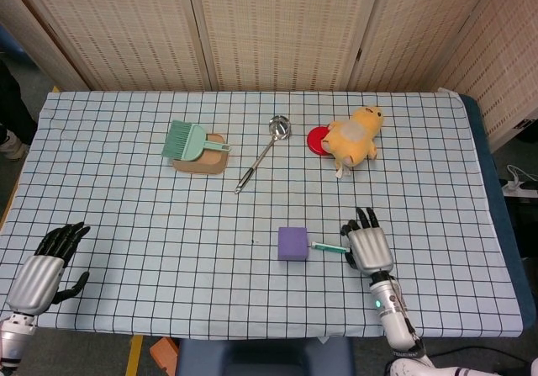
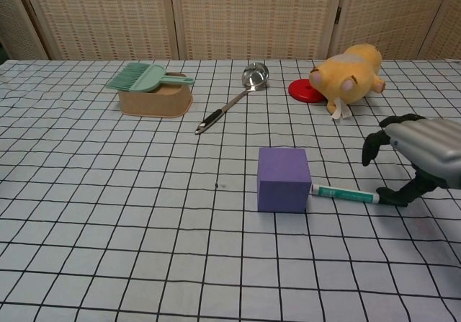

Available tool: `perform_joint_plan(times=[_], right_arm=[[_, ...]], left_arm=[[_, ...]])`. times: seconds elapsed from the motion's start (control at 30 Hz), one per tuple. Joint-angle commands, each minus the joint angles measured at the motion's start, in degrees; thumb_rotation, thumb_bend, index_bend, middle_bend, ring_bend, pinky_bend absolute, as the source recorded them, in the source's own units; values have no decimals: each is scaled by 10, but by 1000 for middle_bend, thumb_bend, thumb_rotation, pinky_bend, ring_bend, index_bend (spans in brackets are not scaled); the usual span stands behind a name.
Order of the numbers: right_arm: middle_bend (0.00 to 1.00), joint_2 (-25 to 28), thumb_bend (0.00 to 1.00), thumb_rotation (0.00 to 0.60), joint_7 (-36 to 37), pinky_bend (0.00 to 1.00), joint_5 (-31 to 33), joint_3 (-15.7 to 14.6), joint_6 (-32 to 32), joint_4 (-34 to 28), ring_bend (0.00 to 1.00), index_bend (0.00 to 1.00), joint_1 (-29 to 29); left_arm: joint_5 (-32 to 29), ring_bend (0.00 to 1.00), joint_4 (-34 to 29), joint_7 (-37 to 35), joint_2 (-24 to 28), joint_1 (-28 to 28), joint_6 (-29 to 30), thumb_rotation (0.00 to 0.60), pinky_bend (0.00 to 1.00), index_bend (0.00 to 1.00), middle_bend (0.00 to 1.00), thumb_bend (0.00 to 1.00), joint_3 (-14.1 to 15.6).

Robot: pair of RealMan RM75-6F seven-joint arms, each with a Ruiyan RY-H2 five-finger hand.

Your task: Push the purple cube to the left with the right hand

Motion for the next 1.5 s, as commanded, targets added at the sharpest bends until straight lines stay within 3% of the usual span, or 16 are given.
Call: perform_joint_plan(times=[0.03, 0.3, 1.0, 1.5], right_arm=[[312, -41, 231, 600, -52, 0, 45, 13, -6, 21, 43, 390, 34], [319, -78, 239, 600, -99, 0, 79, 4, 12, 36, 48, 423, 62], [354, -93, 247, 600, -128, 0, 110, -24, 47, 43, 79, 473, 82], [544, -97, 289, 600, -124, 155, 93, -46, 62, 53, 272, 715, 85]], left_arm=[[0, 0, 2, -9, 3, -2, -2, 600, 73, 0, 0, 401, 1], [0, 0, 6, -34, 10, -3, -2, 600, 74, 0, 0, 401, 1], [0, 0, 10, -52, 14, -7, -5, 600, 74, 0, 0, 402, 3], [-8, 0, 11, -49, 13, -8, -9, 600, 73, 0, 0, 401, 2]])
